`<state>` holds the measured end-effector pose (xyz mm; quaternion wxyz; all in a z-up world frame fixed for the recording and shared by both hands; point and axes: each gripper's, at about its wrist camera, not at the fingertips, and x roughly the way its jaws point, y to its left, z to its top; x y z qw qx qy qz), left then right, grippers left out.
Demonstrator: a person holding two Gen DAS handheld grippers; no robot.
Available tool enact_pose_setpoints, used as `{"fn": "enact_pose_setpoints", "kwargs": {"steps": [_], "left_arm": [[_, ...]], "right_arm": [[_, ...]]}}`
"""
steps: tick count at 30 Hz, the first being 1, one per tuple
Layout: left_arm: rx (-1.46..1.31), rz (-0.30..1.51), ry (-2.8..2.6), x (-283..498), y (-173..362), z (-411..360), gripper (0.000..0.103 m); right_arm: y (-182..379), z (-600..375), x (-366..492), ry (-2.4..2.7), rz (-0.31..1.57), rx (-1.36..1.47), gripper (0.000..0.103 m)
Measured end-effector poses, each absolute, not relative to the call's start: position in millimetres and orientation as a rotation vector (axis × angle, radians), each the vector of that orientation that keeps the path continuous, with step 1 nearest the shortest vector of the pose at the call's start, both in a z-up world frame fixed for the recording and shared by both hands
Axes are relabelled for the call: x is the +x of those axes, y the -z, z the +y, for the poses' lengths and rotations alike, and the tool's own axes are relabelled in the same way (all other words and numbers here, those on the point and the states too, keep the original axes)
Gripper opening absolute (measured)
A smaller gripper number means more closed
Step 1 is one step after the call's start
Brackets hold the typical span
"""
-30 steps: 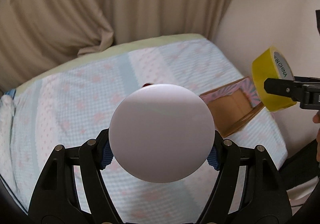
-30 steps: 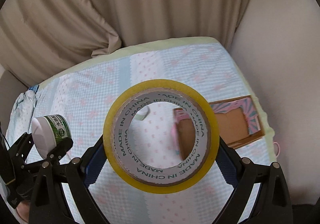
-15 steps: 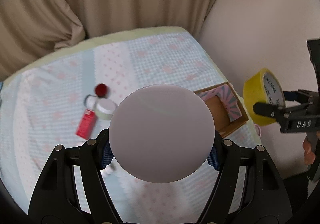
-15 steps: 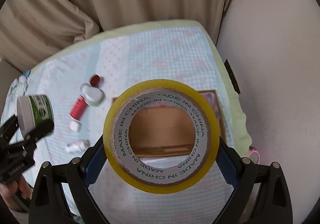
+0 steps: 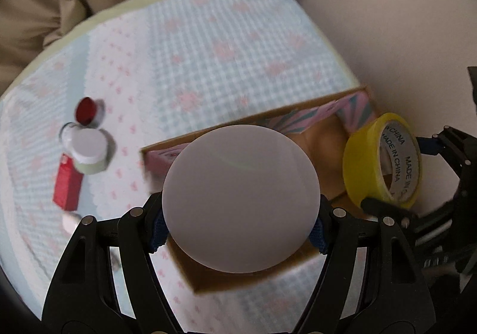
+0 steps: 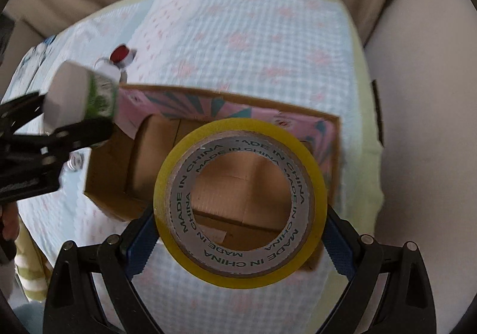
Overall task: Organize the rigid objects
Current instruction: 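Carry the white jar and yellow tape into the cardboard box with both tools, then open both tools to release the jar and tape, then lift away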
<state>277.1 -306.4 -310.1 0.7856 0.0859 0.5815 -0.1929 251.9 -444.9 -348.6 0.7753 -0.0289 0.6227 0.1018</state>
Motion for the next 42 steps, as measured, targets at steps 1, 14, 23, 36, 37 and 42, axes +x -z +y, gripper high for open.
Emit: {"fn": "enact_pose_setpoints", "kwargs": {"steps": [1,14,23,36,37,42], "left_arm": [[0.200,1.267,0.417,282.0,322.2,-312.2,0.070],[0.275,1.413,0.386,294.1,413.5,-323.6,0.069],[0.259,1.304,0.347,299.4,378.5,-315.5,0.103],[0.245,1.269,0.335,283.4,337.2,-298.4,0.103],[0.249,1.261,0.338,281.7,332.6,-298.6,0.103],[0.242,1.226,0.354,271.8,309.8,-300.0,0.103]], "right_arm": [[356.8,-443.6,253.7,-0.232,1.351,-0.069,0.095],[421.1,-435.1,262.6,-0.299,1.348,-0.141,0.095],[420.6,-444.7,270.7,-0.311,1.315,-0.083,0.103],[377.6,-456.8,256.3,-0.241,1.276,-0.010,0.103],[373.4,-457.0,253.8,-0.237,1.272,-0.008,0.103],[358.0,-454.1,244.4,-0.228,1.261,-0.018,0.103]]}}
